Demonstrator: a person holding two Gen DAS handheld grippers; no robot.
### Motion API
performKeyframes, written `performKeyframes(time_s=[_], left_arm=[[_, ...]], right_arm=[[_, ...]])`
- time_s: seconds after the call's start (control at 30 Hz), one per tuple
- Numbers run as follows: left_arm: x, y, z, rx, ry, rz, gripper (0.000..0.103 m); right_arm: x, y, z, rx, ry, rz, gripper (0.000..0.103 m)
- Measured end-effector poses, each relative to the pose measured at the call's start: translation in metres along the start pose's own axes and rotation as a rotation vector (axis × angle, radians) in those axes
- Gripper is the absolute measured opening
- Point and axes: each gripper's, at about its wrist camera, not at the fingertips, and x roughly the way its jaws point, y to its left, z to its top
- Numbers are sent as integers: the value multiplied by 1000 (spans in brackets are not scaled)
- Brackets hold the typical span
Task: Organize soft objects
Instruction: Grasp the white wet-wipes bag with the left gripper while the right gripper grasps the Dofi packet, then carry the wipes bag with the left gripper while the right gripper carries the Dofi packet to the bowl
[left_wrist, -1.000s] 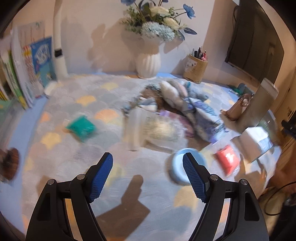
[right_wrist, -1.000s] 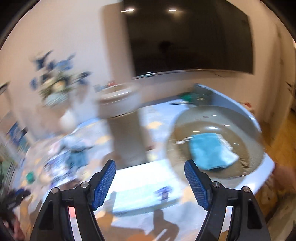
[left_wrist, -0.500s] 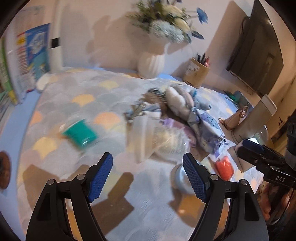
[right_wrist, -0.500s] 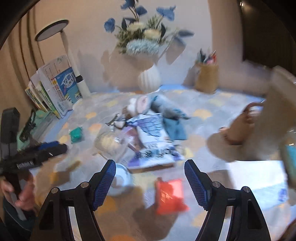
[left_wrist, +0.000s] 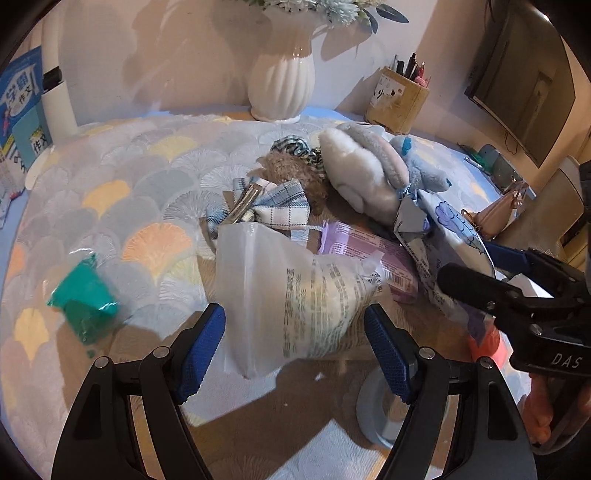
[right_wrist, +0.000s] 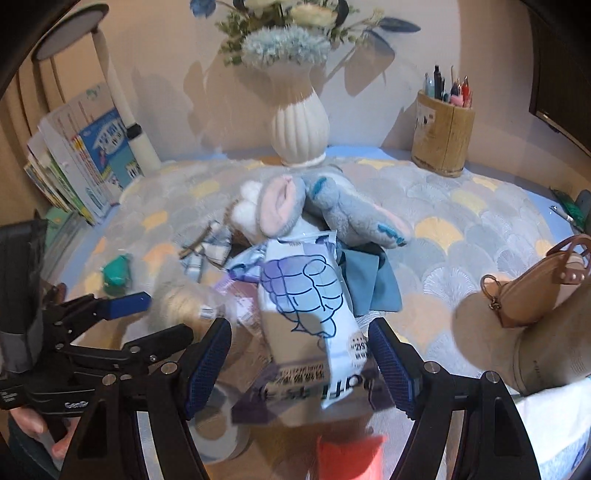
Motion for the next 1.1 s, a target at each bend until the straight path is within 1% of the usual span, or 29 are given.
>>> performKeyframes(time_s=[0.07, 0.13, 0.17, 0.23, 0.27, 0.3, 0.37, 0.43, 0.5, 0.63, 0.8, 0.93, 1.1], left_arm=[[1, 1, 0, -2, -10, -2, 71], [1, 2, -1, -8, -22, -20, 55], [0, 2, -1, -10, -32, -29, 51], [-4, 1, -2, -9, -50, -29, 47], [-6, 0, -2, -5, -61, -9, 46], [-8, 0, -2, -3, -66, -3, 45], [-14, 1, -3, -11, -89, -16, 45], [-23, 1, -2, -17, -117, -26, 45], [-32, 0, -2, -14, -135, -16, 45], [-42, -4, -3, -11, -151, -15, 45], [-54, -14, -9, 3, -167, -27, 45], [-63, -25, -15, 16, -185, -55, 45], [-76, -49, -23, 68, -200, -88, 45]], right_arm=[[5, -5, 1, 32, 9, 40, 75], [9, -10, -1, 65, 11, 71, 75], [10, -10, -1, 69, 9, 71, 75], [10, -10, -3, 68, 5, 56, 60], [10, -11, -4, 75, 5, 61, 54], [9, -14, -6, 99, -4, 88, 51], [6, -15, -8, 117, -16, 104, 44], [2, -14, -10, 109, -31, 85, 43], [-3, -12, -12, 101, -41, 79, 43], [-18, -10, -17, 112, -63, 94, 43], [-37, 1, -24, 66, -93, 47, 43], [-51, -1, -30, 99, -85, 108, 43], [-71, -4, -40, 120, -95, 88, 43]])
